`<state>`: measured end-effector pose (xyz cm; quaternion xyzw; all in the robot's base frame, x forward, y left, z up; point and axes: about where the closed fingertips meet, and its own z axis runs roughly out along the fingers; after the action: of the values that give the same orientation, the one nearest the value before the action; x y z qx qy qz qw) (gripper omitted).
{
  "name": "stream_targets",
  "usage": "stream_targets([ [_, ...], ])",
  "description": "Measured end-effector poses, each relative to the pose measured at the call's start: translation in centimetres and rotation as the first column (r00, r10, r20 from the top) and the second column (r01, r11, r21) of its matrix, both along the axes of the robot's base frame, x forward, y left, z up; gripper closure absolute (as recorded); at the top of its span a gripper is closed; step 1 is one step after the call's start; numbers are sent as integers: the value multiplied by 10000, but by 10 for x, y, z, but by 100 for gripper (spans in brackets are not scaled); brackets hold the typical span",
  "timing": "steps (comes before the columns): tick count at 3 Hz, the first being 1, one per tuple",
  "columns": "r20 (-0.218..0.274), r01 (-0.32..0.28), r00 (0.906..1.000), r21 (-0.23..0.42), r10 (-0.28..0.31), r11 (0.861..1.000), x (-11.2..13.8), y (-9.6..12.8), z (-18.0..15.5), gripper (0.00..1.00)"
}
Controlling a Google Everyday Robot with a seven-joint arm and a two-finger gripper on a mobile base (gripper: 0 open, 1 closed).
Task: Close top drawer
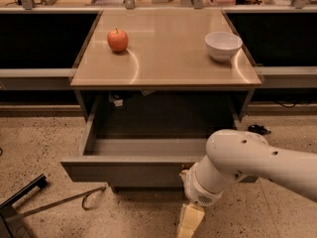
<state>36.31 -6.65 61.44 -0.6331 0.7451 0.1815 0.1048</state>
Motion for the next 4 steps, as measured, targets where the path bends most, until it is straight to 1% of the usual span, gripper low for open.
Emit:
stream_targets([
  [1, 425, -144, 9990, -142, 150, 9998, 30, 4, 13, 0],
  [2, 980, -302, 9946, -357, 336, 9989, 77, 13, 33, 0],
  [3, 1338, -381, 9901, -384, 429, 9985, 114, 22, 48, 0],
  [4, 1488, -379, 9880, -334, 425, 9987, 124, 25, 54, 0],
])
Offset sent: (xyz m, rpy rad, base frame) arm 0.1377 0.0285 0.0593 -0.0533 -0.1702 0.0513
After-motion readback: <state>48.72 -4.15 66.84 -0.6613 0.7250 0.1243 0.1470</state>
